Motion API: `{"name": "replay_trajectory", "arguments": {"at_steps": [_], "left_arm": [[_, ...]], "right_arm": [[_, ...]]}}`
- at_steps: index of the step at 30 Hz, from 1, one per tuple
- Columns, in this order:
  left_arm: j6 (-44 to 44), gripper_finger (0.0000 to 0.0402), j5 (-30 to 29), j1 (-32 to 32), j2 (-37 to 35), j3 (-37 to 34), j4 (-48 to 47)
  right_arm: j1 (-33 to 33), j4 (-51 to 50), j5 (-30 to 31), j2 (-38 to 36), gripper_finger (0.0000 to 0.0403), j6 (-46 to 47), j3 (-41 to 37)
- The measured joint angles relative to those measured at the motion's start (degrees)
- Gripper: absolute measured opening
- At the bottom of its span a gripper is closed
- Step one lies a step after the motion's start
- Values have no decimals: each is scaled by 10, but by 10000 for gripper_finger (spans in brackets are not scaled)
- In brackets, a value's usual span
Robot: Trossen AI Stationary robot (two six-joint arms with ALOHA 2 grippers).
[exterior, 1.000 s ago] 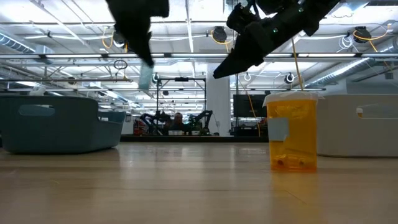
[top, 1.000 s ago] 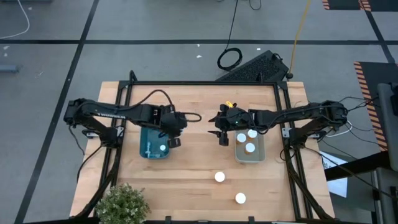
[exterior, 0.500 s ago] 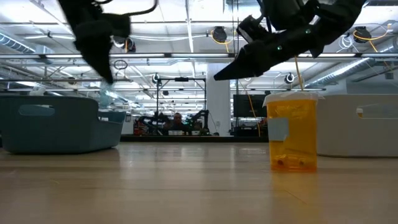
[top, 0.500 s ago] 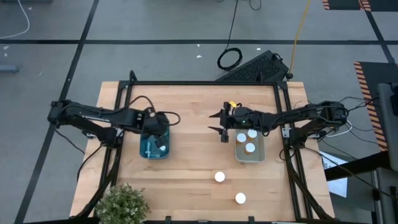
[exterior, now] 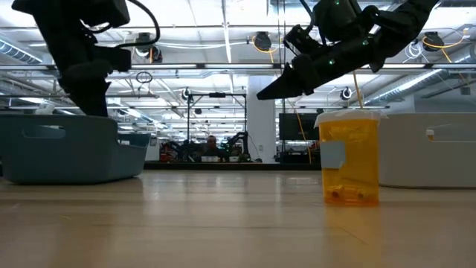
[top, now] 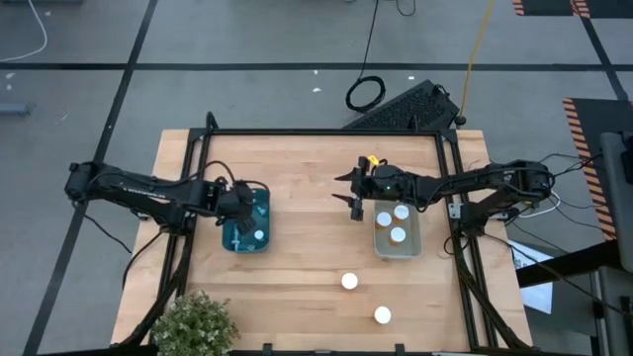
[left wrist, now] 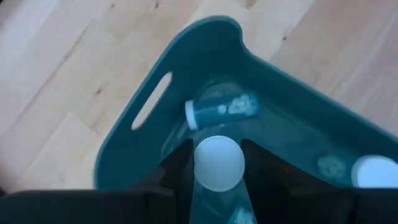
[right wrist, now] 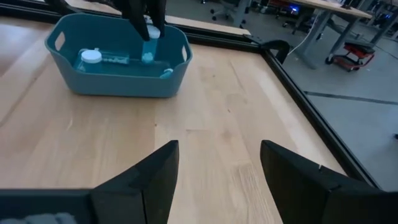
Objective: Pick and place medicine bottles into bin by pill shape (circle, oval)
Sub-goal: Adjust the blue pill bottle
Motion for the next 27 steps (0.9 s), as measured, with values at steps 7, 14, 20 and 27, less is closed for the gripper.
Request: {"name": "replay_trajectory", "arguments": {"at_steps": [7, 14, 20, 27], "left_arm": [[5, 128, -10, 0, -1, -32, 37], [-6, 157, -10, 0, 0, -49, 42], [-3, 173, -10, 0, 0, -55, 51], [11, 177, -10, 0, 0, -52, 51]], "right_arm": [[0, 4, 0, 0, 219, -1, 0], [0, 3, -1, 0, 219, -2, 0], [0, 3, -1, 0, 219, -2, 0], [0, 2, -2, 0, 219, -2, 0]]}}
